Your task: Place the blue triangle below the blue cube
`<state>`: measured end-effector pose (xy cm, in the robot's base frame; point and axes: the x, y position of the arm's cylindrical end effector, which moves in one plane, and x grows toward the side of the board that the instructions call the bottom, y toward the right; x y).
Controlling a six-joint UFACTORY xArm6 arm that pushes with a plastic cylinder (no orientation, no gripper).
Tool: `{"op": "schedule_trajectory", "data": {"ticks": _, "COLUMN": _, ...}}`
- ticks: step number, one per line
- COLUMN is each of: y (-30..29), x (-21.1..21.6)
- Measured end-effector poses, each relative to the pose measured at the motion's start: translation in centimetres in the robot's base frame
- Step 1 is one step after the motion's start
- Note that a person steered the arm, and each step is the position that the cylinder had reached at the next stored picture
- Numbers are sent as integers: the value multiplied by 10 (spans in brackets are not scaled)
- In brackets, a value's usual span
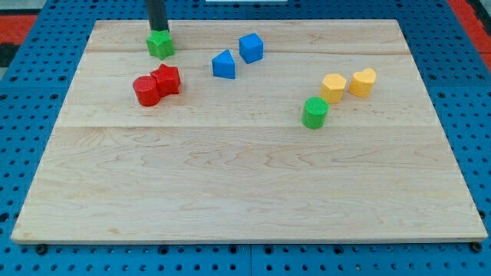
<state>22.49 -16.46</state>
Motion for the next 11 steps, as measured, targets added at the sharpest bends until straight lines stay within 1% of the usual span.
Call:
{"op": "schedule_trajectory", "data": {"ticks": 1, "y": -5, "x": 0}}
{"op": "schedule_trajectory", "data": {"ticks": 2, "y": 12, "x": 0}}
{"op": "schedule_trajectory", "data": {"ticks": 3, "y": 36, "x": 0}}
{"op": "schedule_trajectory", "data": {"ticks": 4, "y": 74, "x": 9}}
{"op": "schedule_trajectory", "data": {"ticks": 7, "y": 76, "x": 83}}
{"op": "schedule_trajectory", "data": {"ticks": 9, "y": 152, "x": 87}}
{"op": "schedule_trajectory", "data": {"ticks": 10, "y": 144, "x": 110}}
{"op": "schedule_trajectory", "data": {"ticks": 11, "y": 115, "x": 129}}
